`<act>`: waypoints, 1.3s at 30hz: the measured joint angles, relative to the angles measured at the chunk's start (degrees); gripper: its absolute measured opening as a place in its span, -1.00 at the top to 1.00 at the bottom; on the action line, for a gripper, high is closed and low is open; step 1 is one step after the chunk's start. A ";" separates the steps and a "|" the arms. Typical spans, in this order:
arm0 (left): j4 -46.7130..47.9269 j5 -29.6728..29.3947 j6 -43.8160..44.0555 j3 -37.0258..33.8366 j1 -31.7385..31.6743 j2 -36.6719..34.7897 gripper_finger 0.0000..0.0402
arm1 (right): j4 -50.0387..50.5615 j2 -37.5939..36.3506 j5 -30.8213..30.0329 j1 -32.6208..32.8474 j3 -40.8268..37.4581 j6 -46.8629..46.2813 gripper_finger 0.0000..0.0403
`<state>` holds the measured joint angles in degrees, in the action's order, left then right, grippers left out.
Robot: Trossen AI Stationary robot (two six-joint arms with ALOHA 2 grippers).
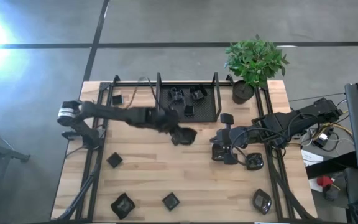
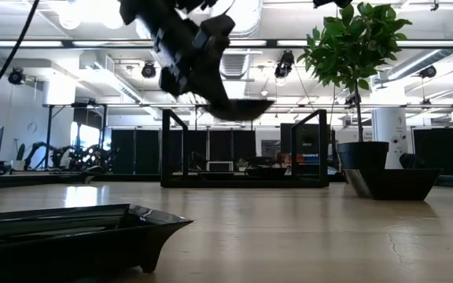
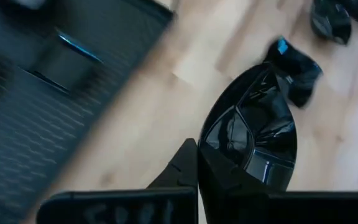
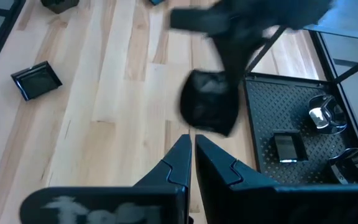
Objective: Pick & Place Mini shaped plates
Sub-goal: Stack the black leaf-shaped plate on top of the black leaf-shaped plate on the shelf
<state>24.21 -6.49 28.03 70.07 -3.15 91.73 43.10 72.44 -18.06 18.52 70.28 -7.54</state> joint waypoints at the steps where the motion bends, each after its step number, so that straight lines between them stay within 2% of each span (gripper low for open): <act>1: 1.61 -0.01 -1.35 1.47 -1.17 -0.27 1.00 | -0.02 0.00 0.00 0.00 0.00 0.01 0.91; 12: 18.35 1.94 -23.46 19.03 -16.92 1.17 1.00 | -0.09 0.00 0.00 -0.02 0.00 0.01 0.91; 18: 19.47 11.01 -34.81 22.75 -25.90 3.30 1.00 | -0.17 0.00 0.00 -0.02 0.00 0.01 0.91; 21: 20.37 12.88 -39.98 23.81 -28.98 4.76 1.00 | -0.23 0.00 0.01 -0.01 0.00 0.01 0.91; 25: 22.05 13.00 -47.04 26.77 -31.96 7.63 1.00 | -0.41 0.00 0.02 -0.02 0.00 -0.15 0.91; 32: 23.37 14.46 -59.96 30.87 -33.63 12.96 1.00 | -0.40 -0.02 0.02 -0.02 0.00 -1.54 0.91; 39: 23.05 13.24 -63.44 33.28 -34.37 18.28 1.00 | -0.45 -0.02 0.02 -0.02 0.00 -1.52 0.91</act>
<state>47.26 6.75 -35.40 103.35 -37.51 110.00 42.65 72.42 -18.04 18.50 70.28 -9.06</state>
